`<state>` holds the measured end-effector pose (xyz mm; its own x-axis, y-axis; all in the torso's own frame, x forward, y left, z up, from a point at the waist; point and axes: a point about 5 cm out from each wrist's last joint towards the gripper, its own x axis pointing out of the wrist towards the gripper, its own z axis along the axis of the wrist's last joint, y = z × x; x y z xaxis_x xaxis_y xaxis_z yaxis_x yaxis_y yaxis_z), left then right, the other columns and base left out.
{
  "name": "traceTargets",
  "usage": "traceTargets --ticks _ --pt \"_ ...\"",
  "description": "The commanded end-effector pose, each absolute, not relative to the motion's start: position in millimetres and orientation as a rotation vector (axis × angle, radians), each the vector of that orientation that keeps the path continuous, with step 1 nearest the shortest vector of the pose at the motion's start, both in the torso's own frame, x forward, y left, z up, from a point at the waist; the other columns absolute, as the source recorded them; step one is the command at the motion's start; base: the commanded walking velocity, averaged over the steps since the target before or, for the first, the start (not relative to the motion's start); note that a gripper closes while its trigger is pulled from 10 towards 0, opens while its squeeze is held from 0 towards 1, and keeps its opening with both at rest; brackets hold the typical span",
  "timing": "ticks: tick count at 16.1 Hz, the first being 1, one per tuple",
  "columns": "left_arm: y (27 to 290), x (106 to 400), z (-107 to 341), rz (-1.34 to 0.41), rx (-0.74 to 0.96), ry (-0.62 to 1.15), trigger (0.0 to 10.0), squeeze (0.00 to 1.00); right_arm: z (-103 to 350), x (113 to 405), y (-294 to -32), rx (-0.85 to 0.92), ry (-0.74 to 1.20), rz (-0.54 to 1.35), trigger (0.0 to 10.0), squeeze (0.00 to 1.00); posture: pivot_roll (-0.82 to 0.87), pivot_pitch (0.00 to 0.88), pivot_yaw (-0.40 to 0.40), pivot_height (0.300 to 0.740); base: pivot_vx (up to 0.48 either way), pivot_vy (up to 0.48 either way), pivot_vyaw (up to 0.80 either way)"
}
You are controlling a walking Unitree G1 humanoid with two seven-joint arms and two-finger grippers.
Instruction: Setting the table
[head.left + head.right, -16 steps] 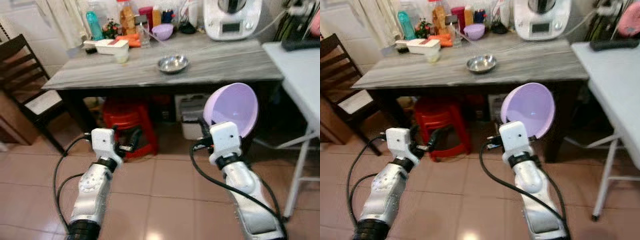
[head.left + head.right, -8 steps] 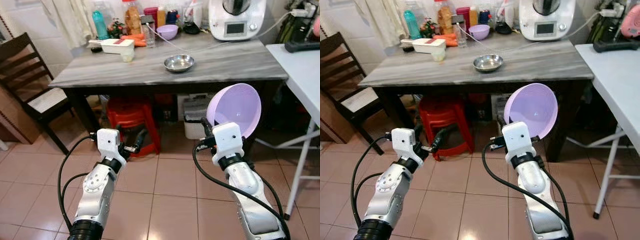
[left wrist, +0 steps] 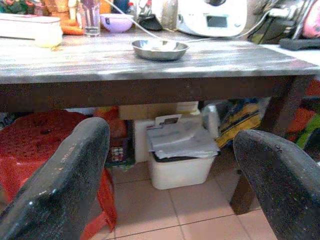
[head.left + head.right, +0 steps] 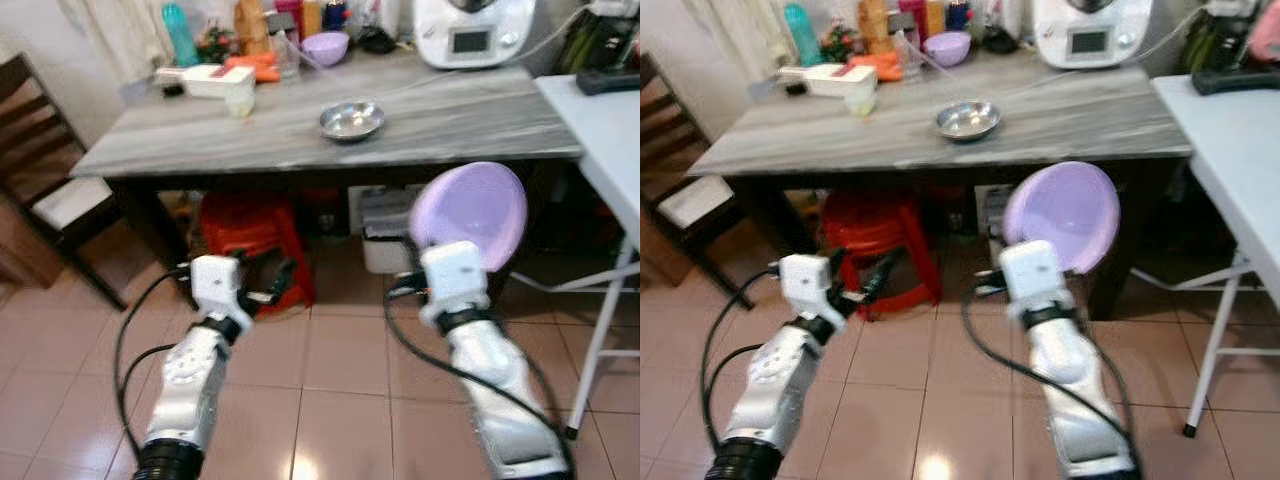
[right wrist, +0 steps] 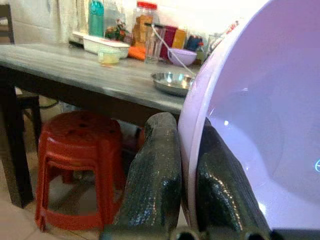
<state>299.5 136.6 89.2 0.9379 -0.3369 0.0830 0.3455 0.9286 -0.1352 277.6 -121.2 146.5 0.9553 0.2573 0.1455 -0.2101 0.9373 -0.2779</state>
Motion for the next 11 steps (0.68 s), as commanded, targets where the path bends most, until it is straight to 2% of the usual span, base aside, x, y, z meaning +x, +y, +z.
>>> traceTargets --ticks 1,11 --pt "134.5 301.7 92.5 -0.357 -0.144 -0.072 10.0 0.00 151.0 279.2 -124.7 -0.274 -0.203 0.233 10.0 0.00 -0.15 0.000 0.132 0.740 0.424 0.000 0.42" --pt "130.8 301.1 91.4 -0.360 -0.156 -0.072 10.0 0.00 151.8 279.6 -125.7 -0.281 -0.206 0.234 10.0 0.00 -0.15 0.000 0.130 0.740 0.429 0.000 0.50"
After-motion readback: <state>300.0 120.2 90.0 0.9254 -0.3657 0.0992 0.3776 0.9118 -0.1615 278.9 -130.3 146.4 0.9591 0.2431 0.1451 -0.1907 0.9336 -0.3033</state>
